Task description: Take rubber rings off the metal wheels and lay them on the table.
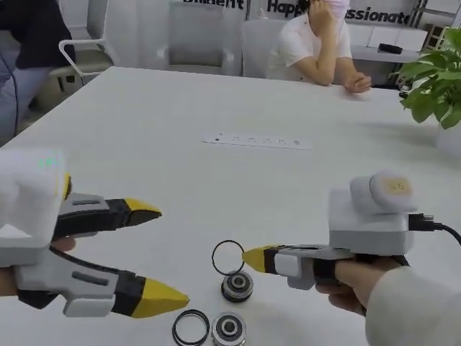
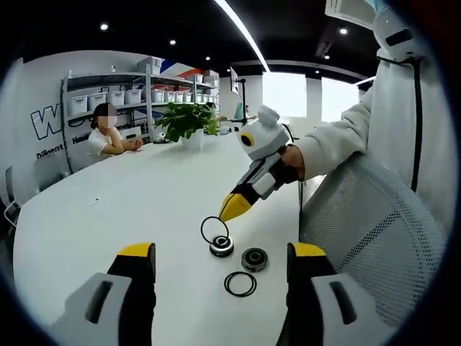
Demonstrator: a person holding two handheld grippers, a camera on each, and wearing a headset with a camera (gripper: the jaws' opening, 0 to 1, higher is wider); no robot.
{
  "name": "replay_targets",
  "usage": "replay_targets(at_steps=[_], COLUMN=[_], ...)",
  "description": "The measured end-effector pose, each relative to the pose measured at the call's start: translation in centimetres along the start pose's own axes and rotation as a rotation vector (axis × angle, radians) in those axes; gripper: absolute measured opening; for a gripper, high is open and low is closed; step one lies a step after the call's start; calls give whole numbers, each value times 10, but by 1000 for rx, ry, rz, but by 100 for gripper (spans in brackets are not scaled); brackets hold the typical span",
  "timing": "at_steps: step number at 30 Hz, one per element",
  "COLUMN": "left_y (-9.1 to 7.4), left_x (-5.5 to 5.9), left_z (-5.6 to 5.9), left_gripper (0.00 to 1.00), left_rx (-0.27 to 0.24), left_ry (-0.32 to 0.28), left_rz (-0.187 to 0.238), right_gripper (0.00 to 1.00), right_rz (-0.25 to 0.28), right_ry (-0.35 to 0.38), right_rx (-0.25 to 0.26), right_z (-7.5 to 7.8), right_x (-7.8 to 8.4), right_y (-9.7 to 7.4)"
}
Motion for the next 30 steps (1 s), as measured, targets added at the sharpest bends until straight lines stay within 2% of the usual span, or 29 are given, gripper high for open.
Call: replay_targets(at_steps=[4, 8, 12, 17, 26, 29, 30], left_y=[-10, -17, -16, -7, -1, 2, 3], left_x=[10, 14, 18, 28, 35, 42, 45], left_z=[0, -3, 0, 6, 11, 12, 15], left_gripper=[78, 84, 94, 99, 99, 98, 98], left_rx=[-20, -38, -27, 21, 53, 49, 67], left_ry=[-6, -42, -67, -77, -85, -76, -63], left_rz=[-28, -14, 2, -53, -89, -130, -160], right_gripper=[0, 0, 0, 0, 0, 0, 0], right_rz=[-19, -49, -76, -149, -232, -264, -270], right_ry=[-11, -32, -56, -98, -150, -171, -179], right_rx=[-27, -57, -77, -99, -99, -94, -91], right_z=[-8, -16, -23, -29, -30, -29, -29], right_x=[3, 7, 11, 24, 41, 47, 48], right_y=[4, 8, 12, 19, 28, 32, 33])
Point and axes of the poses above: the centre of the closed fingertips' face, and the gripper's own axes: y roughly forward along the fingers, z roughly to its right, x roughly out of its underside, the point moved 7 cm from there along -y, roughly backward along the fingers, and after that the axes turned 8 degrees about y, right-handed, at the moved point
